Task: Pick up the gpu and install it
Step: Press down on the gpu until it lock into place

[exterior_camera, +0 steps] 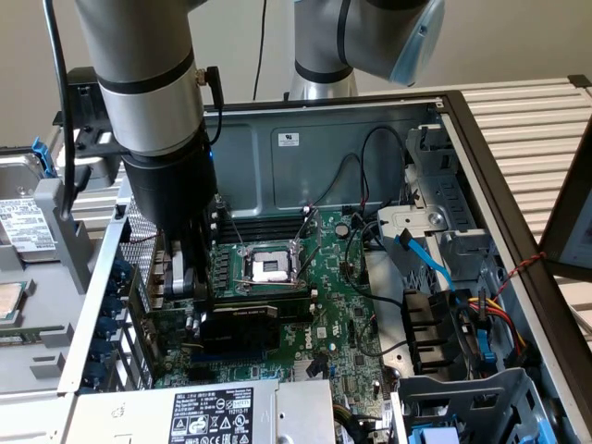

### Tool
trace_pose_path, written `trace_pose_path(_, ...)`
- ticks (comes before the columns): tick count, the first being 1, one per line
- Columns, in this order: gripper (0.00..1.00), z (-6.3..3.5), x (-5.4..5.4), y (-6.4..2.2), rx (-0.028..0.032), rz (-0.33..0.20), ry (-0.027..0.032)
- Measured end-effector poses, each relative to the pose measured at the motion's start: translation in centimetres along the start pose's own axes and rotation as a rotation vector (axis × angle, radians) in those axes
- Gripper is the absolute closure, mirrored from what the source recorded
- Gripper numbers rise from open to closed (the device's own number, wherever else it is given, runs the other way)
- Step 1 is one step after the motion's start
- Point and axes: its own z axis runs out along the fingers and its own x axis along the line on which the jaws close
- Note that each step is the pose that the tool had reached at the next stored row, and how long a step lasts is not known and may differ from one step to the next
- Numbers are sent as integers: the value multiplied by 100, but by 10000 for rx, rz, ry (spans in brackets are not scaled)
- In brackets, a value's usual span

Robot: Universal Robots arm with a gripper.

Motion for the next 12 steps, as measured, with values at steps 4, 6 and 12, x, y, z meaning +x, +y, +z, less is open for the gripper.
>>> trace_pose_path(4, 89, 0, 0, 6, 13, -1, -23)
trace_pose_path(6, 89, 0, 0, 7, 16, -1, -30)
trace_pose_path(12, 89, 0, 10, 8, 14, -1, -35)
